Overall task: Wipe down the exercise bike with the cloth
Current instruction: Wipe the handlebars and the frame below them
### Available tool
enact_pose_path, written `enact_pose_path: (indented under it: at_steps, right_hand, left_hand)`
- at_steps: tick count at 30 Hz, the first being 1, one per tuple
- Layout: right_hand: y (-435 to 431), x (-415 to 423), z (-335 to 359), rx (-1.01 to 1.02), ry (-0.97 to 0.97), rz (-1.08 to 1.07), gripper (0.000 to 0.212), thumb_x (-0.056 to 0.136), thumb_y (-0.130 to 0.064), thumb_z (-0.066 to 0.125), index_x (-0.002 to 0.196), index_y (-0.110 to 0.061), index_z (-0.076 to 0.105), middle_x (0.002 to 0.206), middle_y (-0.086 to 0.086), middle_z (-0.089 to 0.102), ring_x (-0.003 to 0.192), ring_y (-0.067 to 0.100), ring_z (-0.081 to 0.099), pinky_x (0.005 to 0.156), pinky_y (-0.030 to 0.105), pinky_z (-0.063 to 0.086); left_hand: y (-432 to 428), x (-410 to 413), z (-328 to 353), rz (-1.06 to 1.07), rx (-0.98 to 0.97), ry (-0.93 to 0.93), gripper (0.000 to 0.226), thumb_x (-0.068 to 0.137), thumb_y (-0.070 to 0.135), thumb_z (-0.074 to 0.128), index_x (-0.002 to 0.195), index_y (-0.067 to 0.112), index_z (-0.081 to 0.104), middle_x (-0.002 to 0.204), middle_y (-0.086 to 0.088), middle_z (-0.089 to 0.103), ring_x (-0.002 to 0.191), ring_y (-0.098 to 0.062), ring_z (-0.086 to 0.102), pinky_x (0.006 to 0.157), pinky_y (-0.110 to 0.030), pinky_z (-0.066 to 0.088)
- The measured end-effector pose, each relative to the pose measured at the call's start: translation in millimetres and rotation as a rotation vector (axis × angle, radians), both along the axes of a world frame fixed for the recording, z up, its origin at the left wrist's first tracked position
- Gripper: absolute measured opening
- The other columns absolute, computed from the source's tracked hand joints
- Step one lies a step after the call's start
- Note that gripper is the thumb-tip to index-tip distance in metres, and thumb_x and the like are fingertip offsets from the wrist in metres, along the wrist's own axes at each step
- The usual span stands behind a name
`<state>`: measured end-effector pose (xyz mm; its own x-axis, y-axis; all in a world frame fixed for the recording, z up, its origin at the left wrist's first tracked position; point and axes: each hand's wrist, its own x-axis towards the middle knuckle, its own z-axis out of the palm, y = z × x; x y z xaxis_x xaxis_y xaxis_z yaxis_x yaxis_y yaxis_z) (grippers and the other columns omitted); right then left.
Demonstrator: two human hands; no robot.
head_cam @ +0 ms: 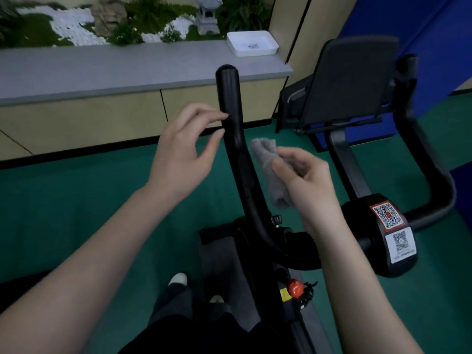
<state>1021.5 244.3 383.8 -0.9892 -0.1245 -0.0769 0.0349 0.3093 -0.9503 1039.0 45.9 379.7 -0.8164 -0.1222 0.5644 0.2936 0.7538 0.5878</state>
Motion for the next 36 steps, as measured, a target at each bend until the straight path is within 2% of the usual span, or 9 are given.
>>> enact_pose_path:
  at_steps: [6,9,13,20,25,29,31,34,36]
  right_hand:
    - [-35,-30,-1,-0.069,-0.187,0.026,0.020,0.096,-0.014,0.053,0.108,-0.009,0.069,0.106,0.011,0.070,0.103,0.020,0.063,0.095,0.038,0.049]
    - [-17,-19,-2,-0.090,-0.278,0.076,0.019,0.096,-0.011,0.054,0.099,-0.002,0.071,0.106,0.026,0.068,0.100,0.026,0.065,0.091,0.040,0.048]
    - [-19,-14,0,-0.155,-0.320,0.003,0.018,0.095,-0.008,0.056,0.103,-0.003,0.071,0.101,0.016,0.072,0.094,0.024,0.068,0.084,0.031,0.052]
    - [-33,-9,13,0.303,-0.288,-0.102,0.016,0.094,-0.018,0.058,0.084,-0.012,0.069,0.079,-0.001,0.066,0.076,0.010,0.057,0.075,0.029,0.045]
    - [-46,-5,23,0.192,-0.400,-0.233,0.018,0.094,-0.013,0.058,0.081,-0.014,0.071,0.079,-0.006,0.069,0.078,0.005,0.059,0.070,0.012,0.046]
    - [-58,4,26,0.239,-0.392,-0.387,0.016,0.094,-0.018,0.060,0.082,-0.020,0.071,0.087,-0.001,0.072,0.089,0.010,0.061,0.086,0.027,0.048]
    - [-58,24,29,0.332,-0.335,-0.475,0.011,0.093,-0.020,0.062,0.089,-0.019,0.073,0.091,0.005,0.073,0.088,0.012,0.064,0.087,0.034,0.051]
    - [-83,48,22,0.535,-0.089,-0.731,0.012,0.086,-0.020,0.067,0.096,-0.019,0.073,0.085,-0.009,0.069,0.080,0.003,0.061,0.076,0.010,0.044]
    - [-115,52,9,0.673,0.155,-0.905,0.015,0.084,-0.012,0.068,0.098,-0.013,0.074,0.087,-0.007,0.066,0.085,0.009,0.060,0.077,0.010,0.040]
  left_hand:
    - [-9,-37,11,-0.212,-0.544,0.146,0.022,0.096,0.022,0.054,0.106,0.008,0.068,0.110,-0.004,0.065,0.112,-0.027,0.054,0.095,-0.039,0.031]
    - [-14,-53,11,-0.309,-0.680,0.170,0.023,0.096,0.025,0.053,0.098,0.010,0.071,0.105,-0.003,0.067,0.114,-0.026,0.055,0.106,-0.040,0.024]
    - [-20,-71,12,-0.428,-0.764,0.185,0.033,0.098,0.029,0.045,0.089,0.011,0.072,0.094,-0.003,0.066,0.109,-0.026,0.057,0.116,-0.041,0.017]
    - [-30,-90,2,-0.547,-0.752,0.341,0.038,0.100,0.030,0.042,0.082,0.014,0.071,0.083,0.000,0.063,0.093,-0.024,0.060,0.114,-0.037,0.019]
    - [-32,-99,-4,-0.597,-0.676,0.415,0.038,0.099,0.027,0.043,0.078,0.012,0.070,0.079,-0.002,0.063,0.089,-0.025,0.059,0.111,-0.035,0.022]
    - [-32,-104,-8,-0.618,-0.649,0.472,0.035,0.098,0.026,0.042,0.078,0.012,0.067,0.080,-0.003,0.064,0.089,-0.025,0.060,0.108,-0.036,0.025]
    - [-31,-105,-10,-0.631,-0.628,0.491,0.036,0.098,0.025,0.042,0.077,0.011,0.067,0.079,-0.004,0.063,0.088,-0.025,0.060,0.108,-0.036,0.026]
    - [-31,-107,-10,-0.642,-0.602,0.503,0.036,0.097,0.023,0.041,0.076,0.009,0.066,0.078,-0.005,0.063,0.086,-0.028,0.060,0.106,-0.037,0.026]
    - [-30,-108,-10,-0.645,-0.596,0.513,0.035,0.097,0.023,0.041,0.076,0.008,0.065,0.077,-0.005,0.062,0.086,-0.029,0.060,0.105,-0.037,0.026]
